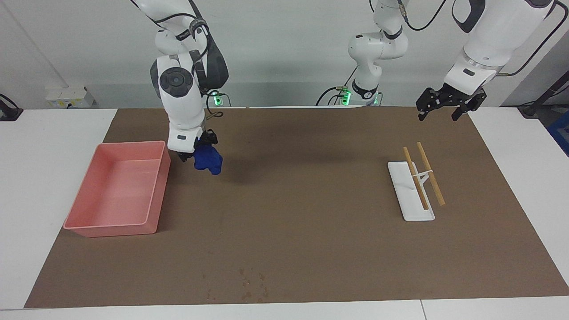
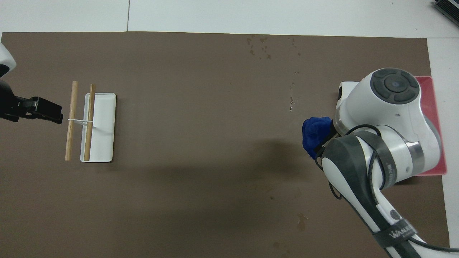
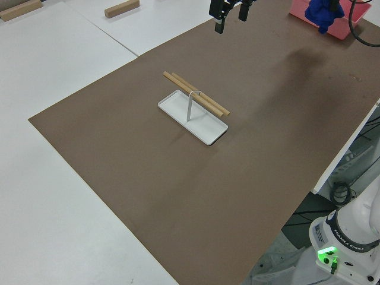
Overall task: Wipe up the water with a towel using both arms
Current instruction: 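Move the towel into the pink bin with the right gripper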
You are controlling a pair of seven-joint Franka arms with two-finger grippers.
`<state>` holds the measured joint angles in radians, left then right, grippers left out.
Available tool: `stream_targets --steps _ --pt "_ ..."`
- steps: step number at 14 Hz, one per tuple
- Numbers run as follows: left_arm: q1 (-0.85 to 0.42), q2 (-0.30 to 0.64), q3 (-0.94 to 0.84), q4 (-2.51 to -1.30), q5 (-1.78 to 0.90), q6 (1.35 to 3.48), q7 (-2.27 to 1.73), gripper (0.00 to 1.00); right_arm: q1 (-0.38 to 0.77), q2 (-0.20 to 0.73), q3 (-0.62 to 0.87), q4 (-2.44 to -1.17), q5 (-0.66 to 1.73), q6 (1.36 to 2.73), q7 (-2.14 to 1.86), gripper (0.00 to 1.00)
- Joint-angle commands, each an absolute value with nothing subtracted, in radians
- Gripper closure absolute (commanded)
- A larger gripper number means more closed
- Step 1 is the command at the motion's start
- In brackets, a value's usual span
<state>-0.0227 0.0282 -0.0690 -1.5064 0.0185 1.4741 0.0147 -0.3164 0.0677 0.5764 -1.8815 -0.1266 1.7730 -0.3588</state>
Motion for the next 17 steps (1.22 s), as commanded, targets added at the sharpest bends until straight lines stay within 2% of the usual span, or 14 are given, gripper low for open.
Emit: stream_targets --steps 1,8,13,15,17 --pt "-0.031 0.012 -0.061 -1.528 0.035 1.486 0.018 0.00 -0.345 0.037 0.563 -1.804 -0.129 1.691 -0.448 1.00" --pt "-0.031 0.014 -0.061 -1.528 0.035 1.486 0.018 0.00 -0.534 0.049 0.552 -1.764 -0.146 1.744 -0.800 1.00" --pt "-0.031 0.012 -0.061 -1.528 0.035 1.486 0.018 0.00 -0.607 0.095 0.546 -1.862 -0.149 1.968 -0.995 1.00" --pt "-0.031 0.012 -0.061 -1.528 0.035 1.486 0.018 0.00 -0.630 0.129 0.545 -1.879 -0.150 1.996 -1.073 1.00" --pt "-0.031 0.012 -0.061 -1.528 0.035 1.486 0.018 0.00 -0.681 0.138 0.545 -1.937 -0.164 2.112 -1.168 1.00"
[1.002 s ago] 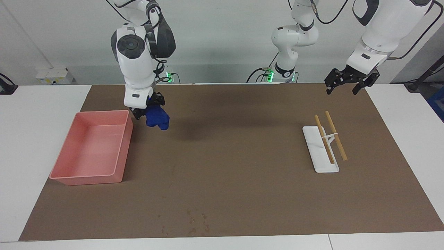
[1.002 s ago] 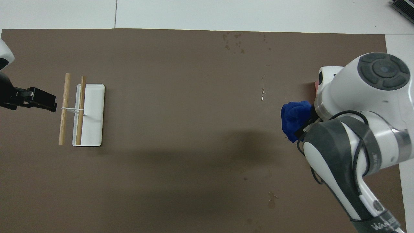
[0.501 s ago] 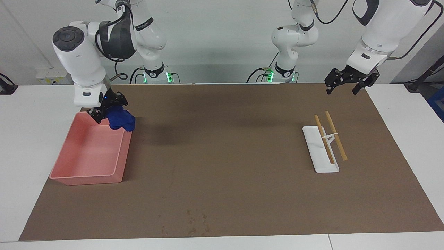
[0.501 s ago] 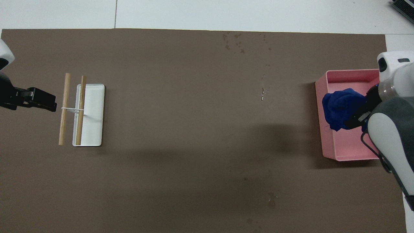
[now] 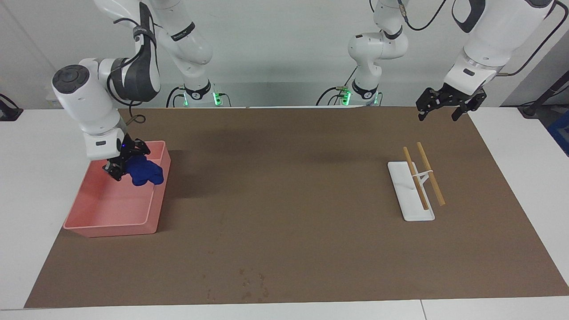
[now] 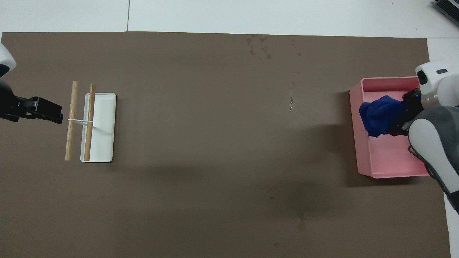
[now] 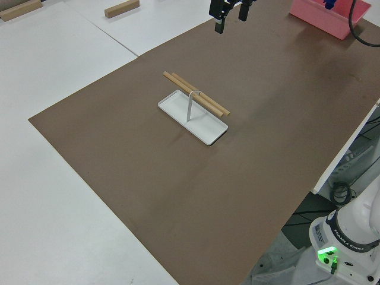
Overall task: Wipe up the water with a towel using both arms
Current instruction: 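Move the towel into the pink bin with the right gripper, then release the towel in the bin and raise the right gripper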
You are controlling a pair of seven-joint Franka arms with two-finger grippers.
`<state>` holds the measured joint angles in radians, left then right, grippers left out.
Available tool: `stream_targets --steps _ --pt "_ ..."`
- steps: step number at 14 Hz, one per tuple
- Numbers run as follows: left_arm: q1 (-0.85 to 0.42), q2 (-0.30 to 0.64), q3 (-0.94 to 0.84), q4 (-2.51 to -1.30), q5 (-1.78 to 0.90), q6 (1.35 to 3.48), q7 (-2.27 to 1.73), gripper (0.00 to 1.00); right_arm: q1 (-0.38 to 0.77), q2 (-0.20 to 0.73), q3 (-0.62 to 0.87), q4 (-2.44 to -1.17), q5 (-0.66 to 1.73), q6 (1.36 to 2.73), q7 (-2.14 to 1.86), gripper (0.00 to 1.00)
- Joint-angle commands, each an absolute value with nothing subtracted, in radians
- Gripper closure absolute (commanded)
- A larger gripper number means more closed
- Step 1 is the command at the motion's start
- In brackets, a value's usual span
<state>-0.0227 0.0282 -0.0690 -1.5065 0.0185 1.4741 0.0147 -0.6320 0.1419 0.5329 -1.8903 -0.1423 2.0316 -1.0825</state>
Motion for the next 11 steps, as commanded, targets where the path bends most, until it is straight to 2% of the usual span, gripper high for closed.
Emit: stream_targets --steps 1,4,8,11 --pt "-0.031 0.012 -0.061 -1.528 0.035 1.486 0.018 0.00 -0.689 0.138 0.545 -1.942 -0.164 2.124 -1.217 1.00" --pt "-0.031 0.012 -0.061 -1.528 0.035 1.486 0.018 0.00 -0.730 0.175 0.543 -1.947 -0.166 2.161 -1.299 1.00" --pt "-0.031 0.012 -0.061 -1.528 0.035 1.486 0.018 0.00 -0.781 0.204 0.543 -2.072 -0.166 2.351 -1.350 1.00" --pt "-0.031 0.014 -0.061 -1.528 0.035 1.486 0.018 0.00 -0.790 0.199 0.543 -2.085 -0.166 2.368 -1.355 1.00"
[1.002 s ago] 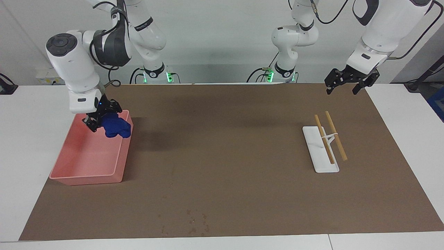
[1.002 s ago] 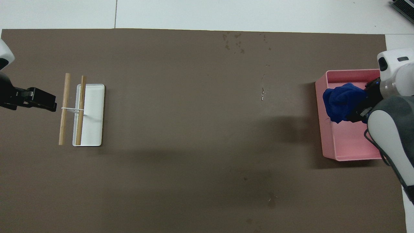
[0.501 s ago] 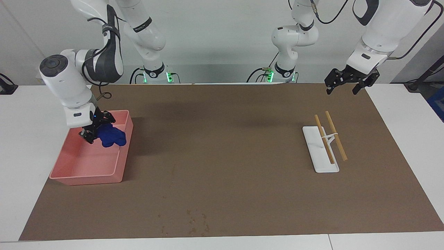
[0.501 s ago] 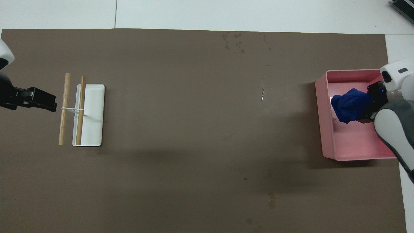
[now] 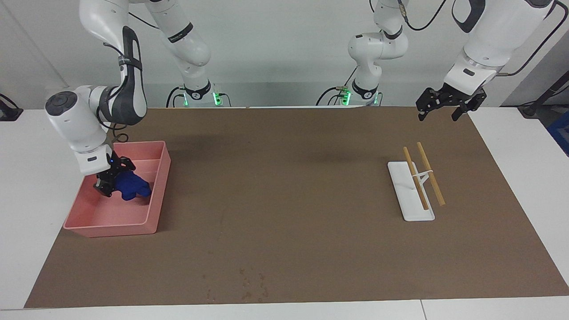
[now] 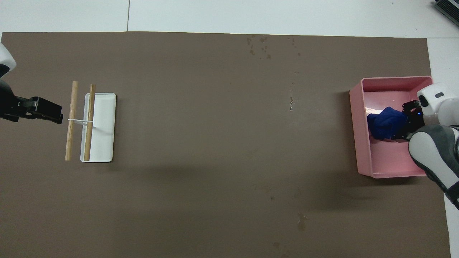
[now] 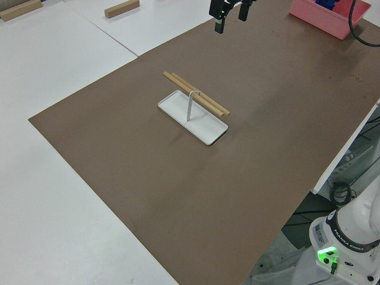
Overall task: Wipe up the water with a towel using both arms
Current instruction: 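Release the towel in the bin and raise the right gripper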
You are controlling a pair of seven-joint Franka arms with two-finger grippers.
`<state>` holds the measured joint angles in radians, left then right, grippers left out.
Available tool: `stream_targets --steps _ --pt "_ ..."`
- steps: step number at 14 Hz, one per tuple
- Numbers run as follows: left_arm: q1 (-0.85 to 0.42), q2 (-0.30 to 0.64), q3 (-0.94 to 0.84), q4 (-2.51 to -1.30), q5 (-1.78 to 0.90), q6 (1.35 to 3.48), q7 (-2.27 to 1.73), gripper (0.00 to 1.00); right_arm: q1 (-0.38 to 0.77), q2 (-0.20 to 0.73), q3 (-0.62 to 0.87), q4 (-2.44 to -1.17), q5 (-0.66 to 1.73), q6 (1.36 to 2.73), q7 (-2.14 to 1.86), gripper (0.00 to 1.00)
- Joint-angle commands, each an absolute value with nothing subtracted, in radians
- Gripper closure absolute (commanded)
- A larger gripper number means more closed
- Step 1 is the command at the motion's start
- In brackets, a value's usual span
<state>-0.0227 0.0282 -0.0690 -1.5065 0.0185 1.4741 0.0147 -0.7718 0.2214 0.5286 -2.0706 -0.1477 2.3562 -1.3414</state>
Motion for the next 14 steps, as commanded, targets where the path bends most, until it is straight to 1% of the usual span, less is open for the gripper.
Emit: stream_targets --steps 1,2,3,4,7,9,11,14 --pt "-0.031 0.012 -0.061 -1.528 0.035 1.486 0.018 0.00 -0.788 0.201 0.543 -2.083 -0.166 2.370 -1.353 0.78" --pt "-0.031 0.012 -0.061 -1.528 0.035 1.486 0.018 0.00 -0.787 0.201 0.543 -2.080 -0.167 2.367 -1.348 0.45" --pt "-0.031 0.012 -0.061 -1.528 0.035 1.486 0.018 0.00 -0.785 0.202 0.543 -2.077 -0.166 2.367 -1.342 0.15" --pt "-0.031 0.012 -0.061 -1.528 0.035 1.486 0.018 0.00 -0.787 0.204 0.545 -2.071 -0.166 2.362 -1.341 0.00" --pt "-0.031 0.012 -0.061 -1.528 0.035 1.486 0.018 0.00 -0.782 0.193 0.552 -2.042 -0.161 2.320 -1.306 0.00" --pt "-0.031 0.014 -0.061 -1.528 0.035 1.486 0.018 0.00 -0.738 0.178 0.554 -1.965 -0.161 2.200 -1.229 0.00" --pt "-0.031 0.012 -0.061 -1.528 0.035 1.486 0.018 0.00 -0.689 0.134 0.557 -1.889 -0.161 2.061 -1.117 0.00" --pt "-0.031 0.012 -0.061 -1.528 0.035 1.486 0.018 0.00 -0.608 0.046 0.557 -1.823 -0.147 1.893 -0.939 0.00"
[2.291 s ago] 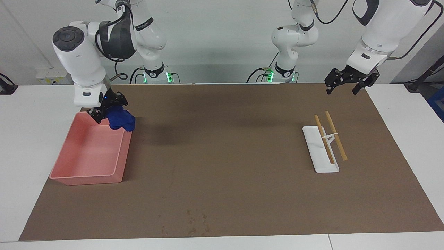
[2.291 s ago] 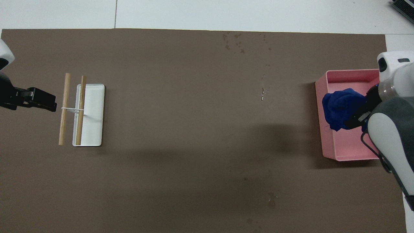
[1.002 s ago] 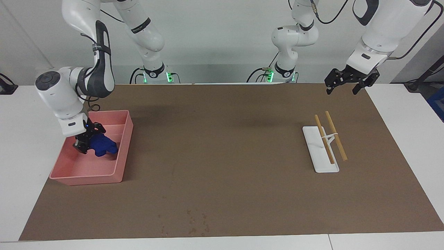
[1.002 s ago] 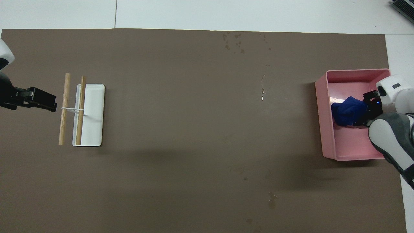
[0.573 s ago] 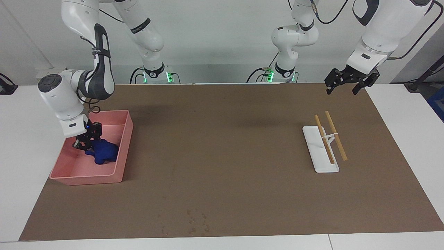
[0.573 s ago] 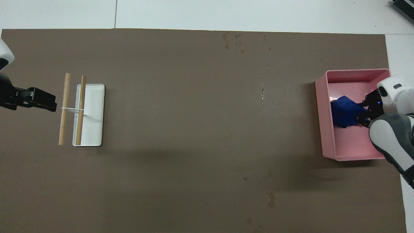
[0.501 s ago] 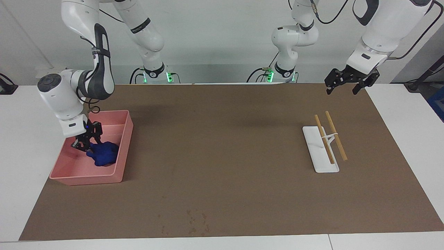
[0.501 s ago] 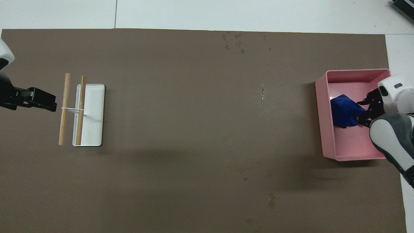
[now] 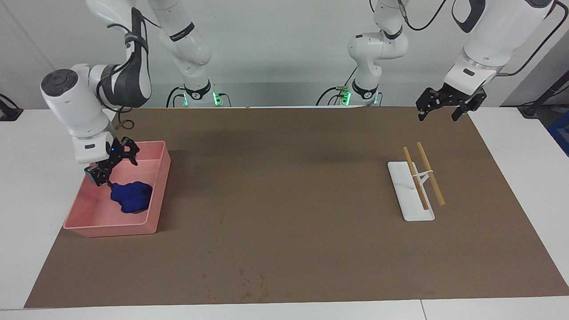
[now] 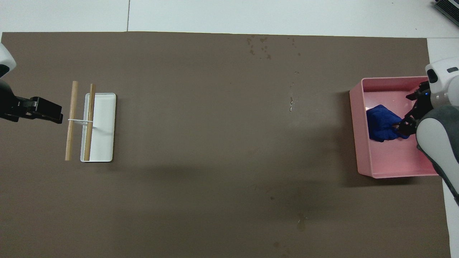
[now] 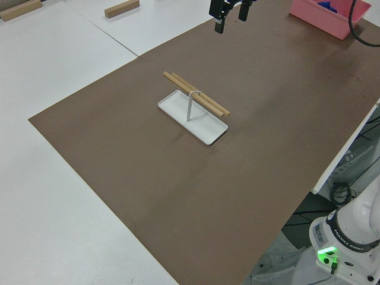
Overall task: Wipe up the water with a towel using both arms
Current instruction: 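Release the towel in the bin and raise the right gripper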
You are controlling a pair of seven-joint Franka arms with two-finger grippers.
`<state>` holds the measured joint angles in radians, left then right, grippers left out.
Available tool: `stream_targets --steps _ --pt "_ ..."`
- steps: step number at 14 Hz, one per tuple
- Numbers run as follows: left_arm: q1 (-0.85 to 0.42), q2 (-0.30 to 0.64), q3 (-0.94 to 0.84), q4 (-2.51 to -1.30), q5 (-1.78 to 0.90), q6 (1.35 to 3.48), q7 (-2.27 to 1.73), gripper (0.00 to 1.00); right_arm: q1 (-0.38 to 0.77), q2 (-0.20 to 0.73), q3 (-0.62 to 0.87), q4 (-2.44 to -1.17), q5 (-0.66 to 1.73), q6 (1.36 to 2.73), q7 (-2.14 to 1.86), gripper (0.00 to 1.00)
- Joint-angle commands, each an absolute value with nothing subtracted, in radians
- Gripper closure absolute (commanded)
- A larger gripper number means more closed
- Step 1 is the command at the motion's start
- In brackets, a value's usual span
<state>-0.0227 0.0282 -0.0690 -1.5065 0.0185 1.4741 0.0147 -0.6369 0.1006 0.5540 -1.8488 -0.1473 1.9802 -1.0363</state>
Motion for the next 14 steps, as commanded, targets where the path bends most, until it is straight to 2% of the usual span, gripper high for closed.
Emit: stream_targets --steps 1,6,12,14 --pt "-0.031 0.014 -0.061 -1.528 0.035 1.486 0.018 0.00 -0.592 0.026 0.560 -1.807 -0.140 1.843 -0.895 0.00" --pt "-0.031 0.012 -0.061 -1.528 0.035 1.486 0.018 0.00 -0.577 -0.073 0.609 -1.714 0.003 1.659 -0.668 0.00" --pt "-0.031 0.012 -0.061 -1.528 0.035 1.486 0.018 0.00 -0.574 -0.124 0.644 -1.615 0.106 1.519 -0.450 0.00" --pt "-0.031 0.012 -0.061 -1.528 0.035 1.486 0.018 0.00 -0.534 -0.124 0.635 -1.609 0.110 1.476 -0.320 0.00"
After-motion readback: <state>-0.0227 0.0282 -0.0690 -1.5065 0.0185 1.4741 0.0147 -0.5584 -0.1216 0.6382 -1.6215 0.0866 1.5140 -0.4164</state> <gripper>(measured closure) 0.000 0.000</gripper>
